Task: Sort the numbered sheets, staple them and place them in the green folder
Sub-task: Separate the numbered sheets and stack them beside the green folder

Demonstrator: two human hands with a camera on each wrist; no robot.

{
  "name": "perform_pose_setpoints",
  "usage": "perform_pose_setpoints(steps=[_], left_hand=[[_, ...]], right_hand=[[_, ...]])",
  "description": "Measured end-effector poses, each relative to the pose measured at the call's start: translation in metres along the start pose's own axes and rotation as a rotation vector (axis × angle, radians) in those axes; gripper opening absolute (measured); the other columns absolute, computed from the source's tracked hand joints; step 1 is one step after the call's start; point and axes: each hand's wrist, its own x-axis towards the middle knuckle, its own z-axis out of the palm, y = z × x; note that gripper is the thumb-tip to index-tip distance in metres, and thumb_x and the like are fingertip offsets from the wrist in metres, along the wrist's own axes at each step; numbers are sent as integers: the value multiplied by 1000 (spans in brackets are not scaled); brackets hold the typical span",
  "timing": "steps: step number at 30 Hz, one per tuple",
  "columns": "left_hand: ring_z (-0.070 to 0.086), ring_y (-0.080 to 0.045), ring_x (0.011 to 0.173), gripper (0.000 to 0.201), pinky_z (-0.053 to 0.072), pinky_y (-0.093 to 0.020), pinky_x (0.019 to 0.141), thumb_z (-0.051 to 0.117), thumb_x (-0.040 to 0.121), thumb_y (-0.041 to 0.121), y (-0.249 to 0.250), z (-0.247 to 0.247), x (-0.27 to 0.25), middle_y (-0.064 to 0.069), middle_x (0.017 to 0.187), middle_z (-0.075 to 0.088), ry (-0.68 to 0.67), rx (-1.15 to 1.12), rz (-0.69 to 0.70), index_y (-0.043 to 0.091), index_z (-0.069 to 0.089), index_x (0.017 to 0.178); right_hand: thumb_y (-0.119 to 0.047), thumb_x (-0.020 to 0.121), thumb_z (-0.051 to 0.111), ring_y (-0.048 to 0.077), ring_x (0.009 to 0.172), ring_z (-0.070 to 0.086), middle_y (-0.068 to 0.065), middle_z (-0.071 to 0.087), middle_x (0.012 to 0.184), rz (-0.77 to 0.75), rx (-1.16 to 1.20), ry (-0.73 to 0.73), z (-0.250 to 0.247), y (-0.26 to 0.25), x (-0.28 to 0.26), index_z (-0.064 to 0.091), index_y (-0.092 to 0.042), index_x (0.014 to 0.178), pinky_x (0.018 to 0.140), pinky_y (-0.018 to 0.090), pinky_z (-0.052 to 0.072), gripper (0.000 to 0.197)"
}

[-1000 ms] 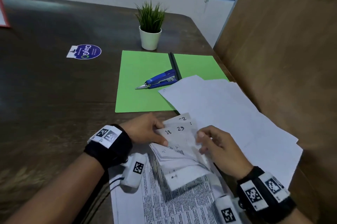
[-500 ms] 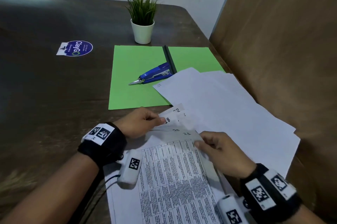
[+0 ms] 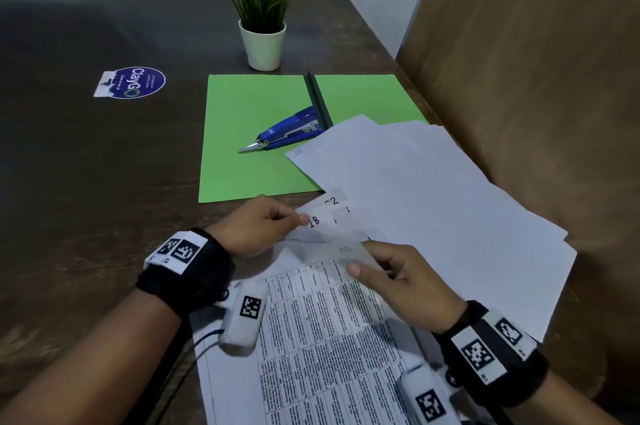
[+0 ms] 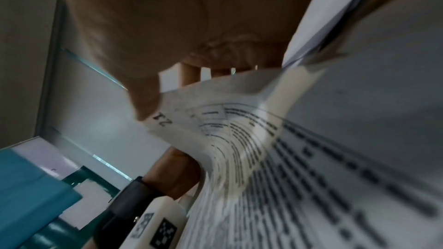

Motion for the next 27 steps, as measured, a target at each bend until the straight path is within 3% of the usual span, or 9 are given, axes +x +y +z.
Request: perform_pose_setpoints(steps=[2,5,9,12,15,17,19,23,27], left_hand=[[45,-7,50,46,42,-23,64,55,100,41,1,1,-1,10,56,55,-10,-54,-2,15,69,65],[49,-9,52,66,38,-21,60,49,99,50,1,3,-2,4,56,56,27,-67,-7,-4,58,63],[71,-10,73,75,51,-27,85,43,94,61,-2,3,-1,1,80,78,54,-58,-56,-6,73,78],[74,-23,80,60,54,-30,89,51,93,57,-4,3,-1,-4,88,79,8,-97,-63,5,79,88],[57,-10,60,34,46,-20,67,70,88,40,-2,3,-1,2,68,70,37,-69,-42,8,79,79],[63,-6,67,15,47,-18,73,79,84,25,-3,3,-1,2,74,76,39,-67,-24,11,80,78],[69,0,82,7,46,-16,85,84,79,17,-3,2,-2,6,88,79,35,-44,-9,14,80,84],[64,7,110,39,44,-8,96,87,74,11,-6,2,-3,19,113,73,46,-66,22,26,75,108],[67,3,107,44,47,-7,89,87,74,9,-5,2,-4,20,113,73,48,-83,31,29,73,111]], right_hand=[[-42,87,73,3,82,64,-8,72,94,20,31,-34,1,-1,-2,77,-10,107,75,21,50,39],[-59,82,56,3,110,63,-8,71,115,49,-33,-117,3,-4,-5,81,-11,89,95,16,46,54],[-49,90,64,16,63,48,2,52,66,2,-112,-54,8,1,0,69,-15,67,66,21,37,42],[-24,94,66,7,53,35,-7,42,58,16,-46,23,7,6,3,56,-13,65,55,18,32,33],[-24,94,64,11,47,30,-2,40,55,44,31,83,4,9,5,54,-9,75,49,20,28,27],[-30,94,61,25,46,41,14,49,56,57,64,114,4,9,7,57,-11,88,55,24,36,21],[-27,96,60,30,66,65,27,66,74,76,131,164,4,9,9,59,-13,100,69,26,46,15],[-16,93,67,19,82,68,7,68,75,87,66,203,3,15,10,57,-19,129,87,29,53,37],[-16,88,74,10,74,52,2,56,81,134,15,207,3,17,9,54,-20,137,79,16,49,53]])
